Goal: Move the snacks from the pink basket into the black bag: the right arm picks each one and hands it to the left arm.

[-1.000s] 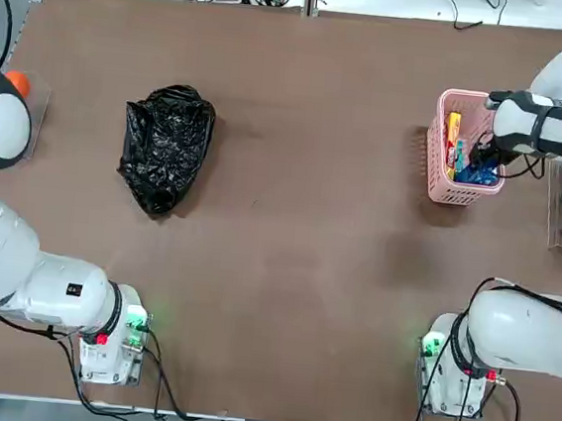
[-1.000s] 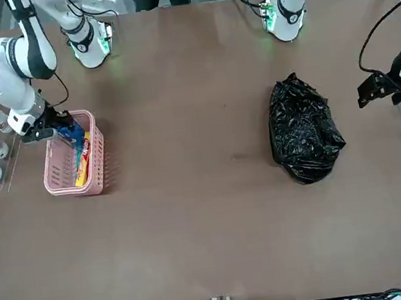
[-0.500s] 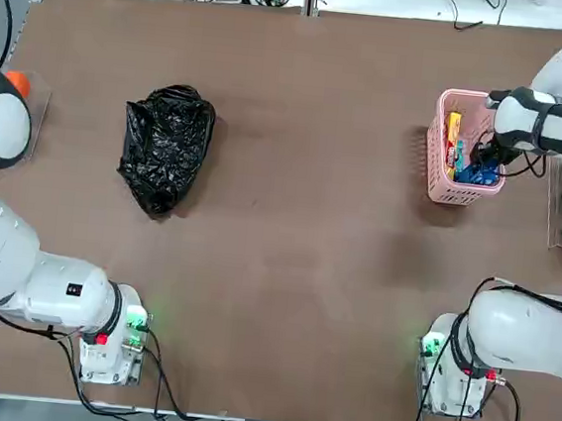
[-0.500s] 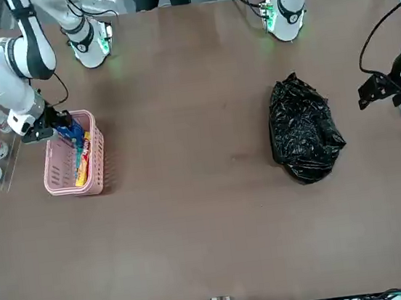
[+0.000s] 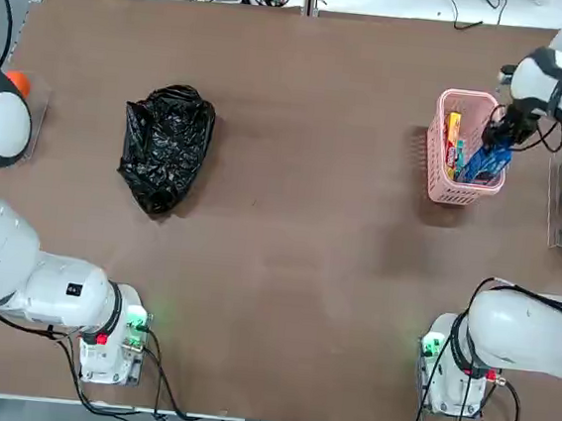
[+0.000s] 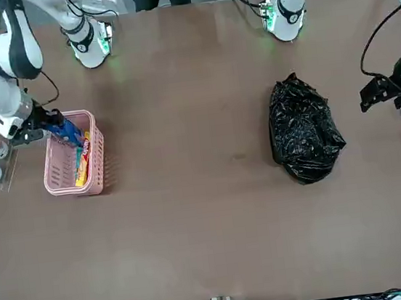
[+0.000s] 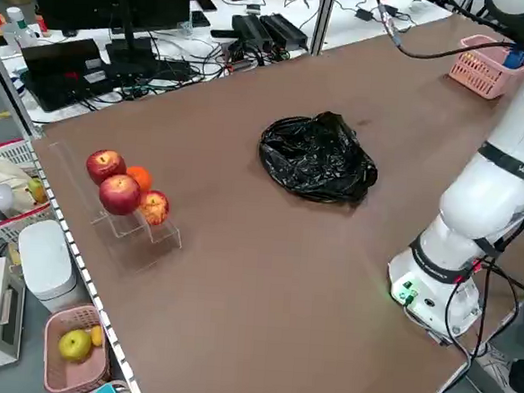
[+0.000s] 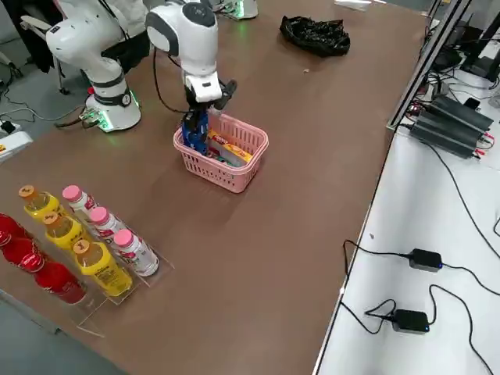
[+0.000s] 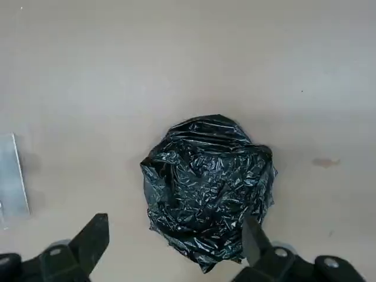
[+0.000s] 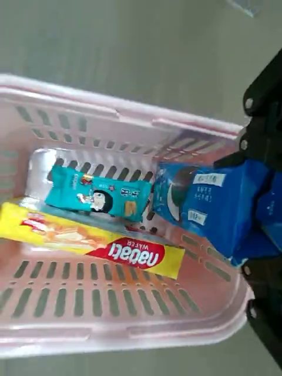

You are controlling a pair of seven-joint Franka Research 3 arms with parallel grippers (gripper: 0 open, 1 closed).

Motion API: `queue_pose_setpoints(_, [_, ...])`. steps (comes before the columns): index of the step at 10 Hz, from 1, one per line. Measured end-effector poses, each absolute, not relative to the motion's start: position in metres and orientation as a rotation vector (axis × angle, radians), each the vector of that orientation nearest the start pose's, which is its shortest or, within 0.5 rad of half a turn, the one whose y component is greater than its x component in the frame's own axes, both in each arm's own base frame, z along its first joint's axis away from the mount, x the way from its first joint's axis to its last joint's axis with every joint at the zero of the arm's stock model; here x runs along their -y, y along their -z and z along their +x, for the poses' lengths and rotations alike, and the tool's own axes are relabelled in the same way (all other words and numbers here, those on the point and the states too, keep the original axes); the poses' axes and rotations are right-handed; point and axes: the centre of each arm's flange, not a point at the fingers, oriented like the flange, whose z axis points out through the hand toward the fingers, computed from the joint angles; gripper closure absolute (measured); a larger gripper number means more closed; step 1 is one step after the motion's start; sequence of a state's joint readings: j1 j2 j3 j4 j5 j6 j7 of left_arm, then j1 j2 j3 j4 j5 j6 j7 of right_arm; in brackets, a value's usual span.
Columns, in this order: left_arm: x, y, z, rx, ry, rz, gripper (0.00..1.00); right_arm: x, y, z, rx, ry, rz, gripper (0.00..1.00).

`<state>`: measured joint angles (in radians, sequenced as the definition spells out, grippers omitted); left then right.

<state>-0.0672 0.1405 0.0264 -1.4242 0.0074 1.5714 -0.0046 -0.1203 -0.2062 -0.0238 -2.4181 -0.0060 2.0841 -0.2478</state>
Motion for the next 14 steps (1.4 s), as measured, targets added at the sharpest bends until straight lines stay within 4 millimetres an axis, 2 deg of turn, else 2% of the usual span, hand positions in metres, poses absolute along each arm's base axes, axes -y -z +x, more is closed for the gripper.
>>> queue_pose_setpoints(6, [0.022, -0.608, 0.601, -0.049, 0.002, -3.13, 0.0, 0.069, -0.476, 0.47, 0.174, -0.214, -3.103, 0.53])
queue_pose_setpoints(9, [0.024, -0.598, 0.606, -0.054, -0.011, -3.13, 0.0, 0.065, -0.496, 0.473, 0.136, -0.197, -3.005, 0.53])
queue_pose_setpoints(11, [0.047, -0.594, 0.61, -0.071, 0.005, -3.151, 0.0, 0.053, -0.503, 0.475, 0.087, -0.185, -2.86, 0.53])
queue_pose_setpoints(14, [0.106, -0.579, 0.611, 0.202, -0.06, -3.26, 0.0, 0.027, -0.489, 0.492, 0.004, -0.174, -2.603, 0.53])
